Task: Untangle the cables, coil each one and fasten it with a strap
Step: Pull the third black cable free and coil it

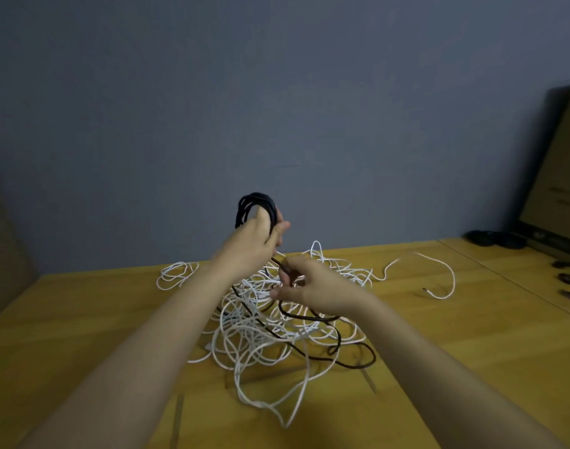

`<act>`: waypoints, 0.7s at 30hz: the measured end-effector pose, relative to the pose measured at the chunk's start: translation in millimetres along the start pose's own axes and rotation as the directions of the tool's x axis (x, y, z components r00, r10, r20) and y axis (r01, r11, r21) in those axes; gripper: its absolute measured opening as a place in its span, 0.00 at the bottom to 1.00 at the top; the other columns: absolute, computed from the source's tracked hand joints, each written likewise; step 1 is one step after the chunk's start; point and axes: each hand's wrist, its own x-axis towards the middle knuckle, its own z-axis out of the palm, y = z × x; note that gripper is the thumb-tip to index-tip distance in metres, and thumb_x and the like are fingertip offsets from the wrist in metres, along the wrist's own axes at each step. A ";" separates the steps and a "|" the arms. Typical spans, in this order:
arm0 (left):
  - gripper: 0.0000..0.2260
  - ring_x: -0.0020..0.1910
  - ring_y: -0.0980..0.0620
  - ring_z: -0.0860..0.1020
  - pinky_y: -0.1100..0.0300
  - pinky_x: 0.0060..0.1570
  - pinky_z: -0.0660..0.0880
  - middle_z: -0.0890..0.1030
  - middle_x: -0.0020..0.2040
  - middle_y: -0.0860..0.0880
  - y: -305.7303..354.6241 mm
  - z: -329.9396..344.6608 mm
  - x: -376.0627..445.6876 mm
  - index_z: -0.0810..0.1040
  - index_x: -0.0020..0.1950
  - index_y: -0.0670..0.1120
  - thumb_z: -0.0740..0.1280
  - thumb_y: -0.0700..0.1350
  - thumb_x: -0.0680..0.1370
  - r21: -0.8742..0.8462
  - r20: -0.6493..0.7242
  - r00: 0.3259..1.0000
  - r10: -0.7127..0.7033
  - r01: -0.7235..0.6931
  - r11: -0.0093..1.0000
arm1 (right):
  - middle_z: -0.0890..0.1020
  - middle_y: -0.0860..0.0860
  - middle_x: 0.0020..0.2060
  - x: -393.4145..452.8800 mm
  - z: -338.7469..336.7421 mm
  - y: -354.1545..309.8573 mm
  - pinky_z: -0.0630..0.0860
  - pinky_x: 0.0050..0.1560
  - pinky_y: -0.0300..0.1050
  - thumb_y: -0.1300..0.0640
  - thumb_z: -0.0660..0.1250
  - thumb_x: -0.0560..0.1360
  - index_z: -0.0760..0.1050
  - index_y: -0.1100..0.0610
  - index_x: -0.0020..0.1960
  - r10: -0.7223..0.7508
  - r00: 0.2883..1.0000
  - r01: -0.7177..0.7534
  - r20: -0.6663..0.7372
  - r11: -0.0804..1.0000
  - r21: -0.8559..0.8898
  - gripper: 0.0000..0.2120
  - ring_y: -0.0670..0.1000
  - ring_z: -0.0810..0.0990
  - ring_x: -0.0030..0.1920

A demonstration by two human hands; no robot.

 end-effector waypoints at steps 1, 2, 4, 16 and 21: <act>0.07 0.39 0.44 0.79 0.47 0.45 0.76 0.78 0.39 0.48 -0.8 -1.0 0.8 0.66 0.52 0.47 0.57 0.50 0.82 0.126 0.048 0.999 0.018 -0.024 0.992 | 0.72 0.50 0.35 -1.3 -5.1 2.2 0.74 0.45 0.52 0.59 0.71 0.74 0.68 0.55 0.40 0.016 1.000 -0.016 0.010 1.000 -0.009 0.11 0.49 0.71 0.36; 0.09 0.39 0.44 0.79 0.46 0.44 0.76 0.79 0.41 0.46 -1.1 -2.1 1.5 0.67 0.53 0.46 0.56 0.52 0.82 0.257 0.092 0.995 0.025 -0.048 0.965 | 0.74 0.51 0.36 -2.5 -10.1 5.0 0.75 0.47 0.53 0.61 0.70 0.74 0.70 0.55 0.43 0.041 0.999 -0.041 0.026 0.999 0.002 0.09 0.50 0.73 0.37; 0.14 0.40 0.44 0.79 0.46 0.42 0.76 0.80 0.43 0.45 -2.2 -4.2 1.9 0.68 0.55 0.46 0.53 0.55 0.82 0.426 0.154 0.988 -0.001 -0.065 0.902 | 0.78 0.51 0.39 -6.0 -19.3 8.3 0.75 0.48 0.50 0.61 0.70 0.74 0.72 0.51 0.48 0.111 0.991 -0.116 0.078 0.991 0.069 0.09 0.50 0.76 0.38; 0.31 0.39 0.56 0.76 0.56 0.39 0.75 0.76 0.42 0.55 -0.5 4.7 -14.8 0.68 0.45 0.56 0.57 0.80 0.58 0.239 0.329 0.934 -0.136 0.057 0.969 | 0.80 0.55 0.40 -42.3 -44.3 37.2 0.77 0.38 0.44 0.67 0.64 0.76 0.74 0.58 0.55 0.206 0.969 -0.241 0.137 0.665 0.707 0.09 0.52 0.78 0.33; 0.26 0.27 0.55 0.70 0.58 0.28 0.64 0.71 0.30 0.52 -3.0 16.9 -20.5 0.65 0.37 0.46 0.56 0.69 0.73 0.405 0.154 0.984 -0.087 0.018 0.914 | 0.83 0.60 0.50 -46.9 -42.8 39.8 0.82 0.40 0.47 0.50 0.59 0.79 0.76 0.58 0.55 0.314 0.949 -0.037 -0.035 0.220 0.975 0.14 0.55 0.84 0.40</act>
